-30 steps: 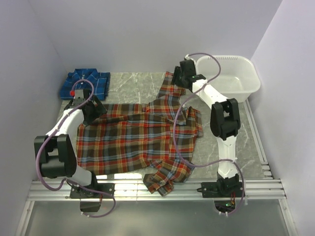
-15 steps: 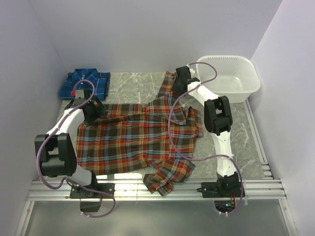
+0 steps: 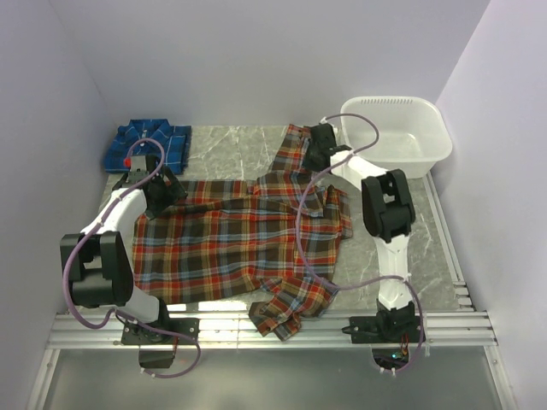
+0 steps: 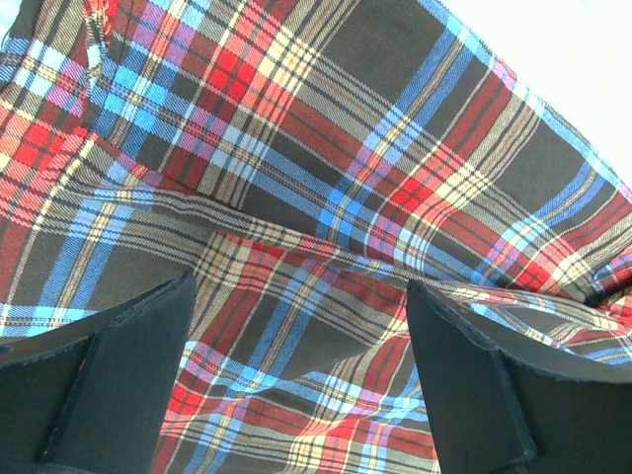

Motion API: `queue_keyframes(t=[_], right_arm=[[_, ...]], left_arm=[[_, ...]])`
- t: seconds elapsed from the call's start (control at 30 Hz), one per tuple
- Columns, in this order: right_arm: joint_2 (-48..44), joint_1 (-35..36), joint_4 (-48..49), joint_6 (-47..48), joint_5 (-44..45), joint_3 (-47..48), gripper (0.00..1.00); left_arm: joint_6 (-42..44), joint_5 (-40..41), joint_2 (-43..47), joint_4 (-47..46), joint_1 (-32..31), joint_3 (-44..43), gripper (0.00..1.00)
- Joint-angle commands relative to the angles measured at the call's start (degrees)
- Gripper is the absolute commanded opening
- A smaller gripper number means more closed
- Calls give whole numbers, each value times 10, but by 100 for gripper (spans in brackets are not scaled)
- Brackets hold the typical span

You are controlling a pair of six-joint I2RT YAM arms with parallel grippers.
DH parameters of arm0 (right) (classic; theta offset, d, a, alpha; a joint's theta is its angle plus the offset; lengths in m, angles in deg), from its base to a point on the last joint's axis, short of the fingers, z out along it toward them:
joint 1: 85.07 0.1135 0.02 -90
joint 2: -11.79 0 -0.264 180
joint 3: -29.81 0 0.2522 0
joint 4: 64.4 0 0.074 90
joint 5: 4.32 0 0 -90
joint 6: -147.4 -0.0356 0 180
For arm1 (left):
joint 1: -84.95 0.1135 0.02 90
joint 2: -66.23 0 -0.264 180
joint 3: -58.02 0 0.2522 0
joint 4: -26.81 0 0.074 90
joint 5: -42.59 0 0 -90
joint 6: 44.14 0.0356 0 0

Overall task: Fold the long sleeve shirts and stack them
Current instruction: Fold the shirt

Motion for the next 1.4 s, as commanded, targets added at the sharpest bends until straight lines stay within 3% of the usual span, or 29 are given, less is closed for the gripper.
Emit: queue_keyframes(t=[0.0,0.27,0.47,0.57,0.6,0.63,0.7,0.8,1.0,1.17,1.37], right_arm=[[-142,28,91,69,-32,-50,0],[-310,132,123,195,-87,-237,0],[-340,217,66,232,-123,-333,5],[-352,231,37,233,-138,-368,18],[-358,231,30,232,-138,-374,37],[-366,232,22,230,-138,-380,44],[-397,231,7,230,-127,-380,58],[-432,216,-3,221,-90,-359,64],[-395,119,-21,120,28,-312,63],[-350,38,19,19,-33,-314,62],[-292,17,55,-53,-47,-320,61]], left_arm=[[4,-8,7,-13,-2,-12,93],[3,-2,3,-9,-1,-14,93],[1,-1,-5,-4,-2,-15,93],[0,-2,-10,-2,-2,-15,93],[0,-2,-11,-2,-1,-15,93],[0,-4,-12,-3,-2,-16,93],[-1,-6,-13,-4,-1,-16,93],[-1,-8,-17,-4,-2,-16,93],[0,-8,-18,-4,-2,-15,93],[1,-8,-18,-3,-2,-15,93],[1,-8,-20,-3,-2,-16,93]])
